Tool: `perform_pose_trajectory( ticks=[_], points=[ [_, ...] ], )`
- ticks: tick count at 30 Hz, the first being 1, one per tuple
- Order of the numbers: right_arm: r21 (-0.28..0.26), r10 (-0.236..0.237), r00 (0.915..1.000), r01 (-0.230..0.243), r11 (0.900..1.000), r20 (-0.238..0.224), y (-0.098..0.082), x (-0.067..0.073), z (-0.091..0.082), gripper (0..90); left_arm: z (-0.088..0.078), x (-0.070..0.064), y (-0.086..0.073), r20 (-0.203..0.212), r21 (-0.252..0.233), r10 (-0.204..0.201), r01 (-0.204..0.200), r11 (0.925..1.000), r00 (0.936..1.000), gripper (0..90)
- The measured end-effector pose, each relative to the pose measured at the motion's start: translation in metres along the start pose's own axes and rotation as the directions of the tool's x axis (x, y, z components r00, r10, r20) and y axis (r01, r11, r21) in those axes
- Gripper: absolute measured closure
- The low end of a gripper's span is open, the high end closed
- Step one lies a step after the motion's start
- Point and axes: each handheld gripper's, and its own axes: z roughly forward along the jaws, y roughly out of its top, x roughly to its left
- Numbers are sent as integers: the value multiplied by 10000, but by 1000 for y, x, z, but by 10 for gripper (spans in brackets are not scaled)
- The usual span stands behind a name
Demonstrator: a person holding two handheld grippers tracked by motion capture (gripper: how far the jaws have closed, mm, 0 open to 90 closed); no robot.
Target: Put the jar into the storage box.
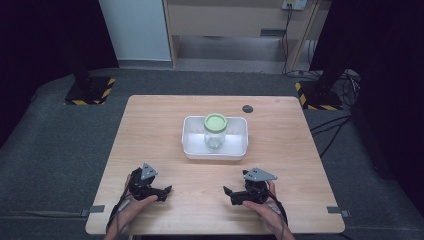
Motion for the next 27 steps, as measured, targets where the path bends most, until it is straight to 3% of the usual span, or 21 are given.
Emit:
perform_pose_trajectory(
  ticks=[27],
  points=[
    [7, 157, 9998, -157, 9999, 75, -9, -1, -7, 28, 0, 0, 0, 3, 6, 2, -2, 10000, 10000, 0]
  ],
)
